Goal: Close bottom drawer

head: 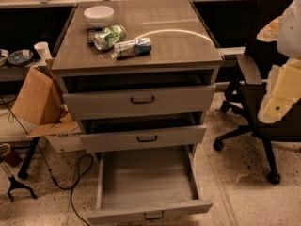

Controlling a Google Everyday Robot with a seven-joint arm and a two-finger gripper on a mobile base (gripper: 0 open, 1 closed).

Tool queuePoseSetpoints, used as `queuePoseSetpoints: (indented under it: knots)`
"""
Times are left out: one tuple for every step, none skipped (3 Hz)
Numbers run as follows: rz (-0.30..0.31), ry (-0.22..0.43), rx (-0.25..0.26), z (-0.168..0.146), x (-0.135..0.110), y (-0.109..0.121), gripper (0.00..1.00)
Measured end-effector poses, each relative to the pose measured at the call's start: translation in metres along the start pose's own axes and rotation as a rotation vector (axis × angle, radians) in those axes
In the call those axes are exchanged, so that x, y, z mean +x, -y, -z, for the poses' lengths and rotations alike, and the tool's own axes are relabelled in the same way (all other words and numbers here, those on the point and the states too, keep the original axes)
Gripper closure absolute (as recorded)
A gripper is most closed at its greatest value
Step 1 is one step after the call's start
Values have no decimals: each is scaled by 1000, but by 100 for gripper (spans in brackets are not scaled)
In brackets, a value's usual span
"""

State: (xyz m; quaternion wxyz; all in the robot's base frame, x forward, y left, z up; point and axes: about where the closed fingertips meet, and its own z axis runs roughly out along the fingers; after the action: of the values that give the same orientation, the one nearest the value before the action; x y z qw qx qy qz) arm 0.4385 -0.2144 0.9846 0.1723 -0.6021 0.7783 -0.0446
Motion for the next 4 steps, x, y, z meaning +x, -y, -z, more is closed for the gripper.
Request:
queuePoseSetpoints:
  knots:
    - [0,0,0,0,0,0,0]
    - [38,15,-16,-15,-4,-7,0]
    - [75,67,-39,-50,-6,-30,0]
    - [59,134,-95,-119,-1,-60,0]
